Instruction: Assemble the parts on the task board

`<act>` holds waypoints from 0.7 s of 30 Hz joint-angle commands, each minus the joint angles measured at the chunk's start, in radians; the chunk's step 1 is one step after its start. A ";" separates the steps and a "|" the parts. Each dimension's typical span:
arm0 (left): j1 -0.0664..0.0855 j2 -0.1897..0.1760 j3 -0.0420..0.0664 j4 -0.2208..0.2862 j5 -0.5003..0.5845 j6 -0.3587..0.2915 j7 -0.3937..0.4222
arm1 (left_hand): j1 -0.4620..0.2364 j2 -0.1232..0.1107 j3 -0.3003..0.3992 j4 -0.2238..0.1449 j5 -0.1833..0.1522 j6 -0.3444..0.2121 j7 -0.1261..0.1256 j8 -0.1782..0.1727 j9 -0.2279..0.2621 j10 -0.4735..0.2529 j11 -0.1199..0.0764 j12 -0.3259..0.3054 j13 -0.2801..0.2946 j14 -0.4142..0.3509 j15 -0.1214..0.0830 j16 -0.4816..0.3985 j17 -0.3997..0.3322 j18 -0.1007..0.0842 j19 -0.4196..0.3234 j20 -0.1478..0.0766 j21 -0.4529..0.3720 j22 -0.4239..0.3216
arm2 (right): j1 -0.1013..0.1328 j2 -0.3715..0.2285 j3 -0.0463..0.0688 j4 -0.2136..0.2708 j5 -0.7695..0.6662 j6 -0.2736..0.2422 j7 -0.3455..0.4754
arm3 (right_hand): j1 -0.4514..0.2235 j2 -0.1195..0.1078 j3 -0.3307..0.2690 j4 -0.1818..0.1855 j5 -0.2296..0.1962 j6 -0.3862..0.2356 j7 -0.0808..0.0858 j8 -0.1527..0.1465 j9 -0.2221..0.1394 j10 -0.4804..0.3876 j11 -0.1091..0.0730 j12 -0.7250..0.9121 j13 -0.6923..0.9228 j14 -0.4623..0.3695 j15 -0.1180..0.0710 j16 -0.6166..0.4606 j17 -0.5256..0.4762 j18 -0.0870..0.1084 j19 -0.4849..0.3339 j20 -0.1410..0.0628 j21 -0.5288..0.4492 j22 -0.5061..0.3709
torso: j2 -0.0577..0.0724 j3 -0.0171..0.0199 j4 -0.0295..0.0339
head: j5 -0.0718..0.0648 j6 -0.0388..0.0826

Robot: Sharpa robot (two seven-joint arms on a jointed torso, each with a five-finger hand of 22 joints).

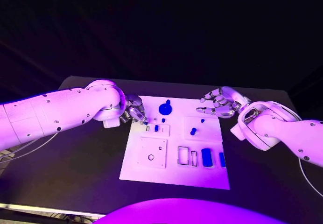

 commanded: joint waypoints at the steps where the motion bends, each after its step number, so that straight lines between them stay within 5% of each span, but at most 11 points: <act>1: -0.008 0.002 0.000 0.006 -0.064 0.005 0.007 | -0.011 -0.001 0.184 -0.176 0.006 0.015 -0.009 0.002 -0.001 0.008 -0.002 0.006 0.002 0.101 -0.007 0.007 0.244 -0.020 0.009 0.001 0.005 0.001 | -0.001 -0.001 0.000 0.001 -0.010 0.003 0.008 | 0.001 0.009 0.006 -0.001 -0.001 0.002 -0.002 0.001 -0.001 -0.007 -0.001 -0.003 0.003 0.066 -0.010 -0.006 0.120 0.013 -0.007 -0.002 -0.006 -0.001 | 0.001 0.0001 -0.0013 | -0.001 -0.001; 21: -0.019 0.021 0.000 -0.003 -0.063 0.048 0.004 | -0.014 -0.003 0.188 -0.182 0.010 0.018 -0.010 0.001 -0.002 0.016 -0.003 0.012 0.013 0.102 -0.008 0.009 0.248 -0.021 0.011 0.000 0.007 0.004 | -0.002 0.000 0.000 0.000 -0.010 -0.015 0.013 | 0.001 0.009 0.006 -0.002 -0.001 0.003 -0.002 0.002 -0.001 -0.011 -0.001 -0.008 -0.002 0.065 -0.010 -0.008 0.117 0.014 -0.010 -0.002 -0.013 -0.005 | 0.001 0.0010 -0.0011 | -0.002 -0.010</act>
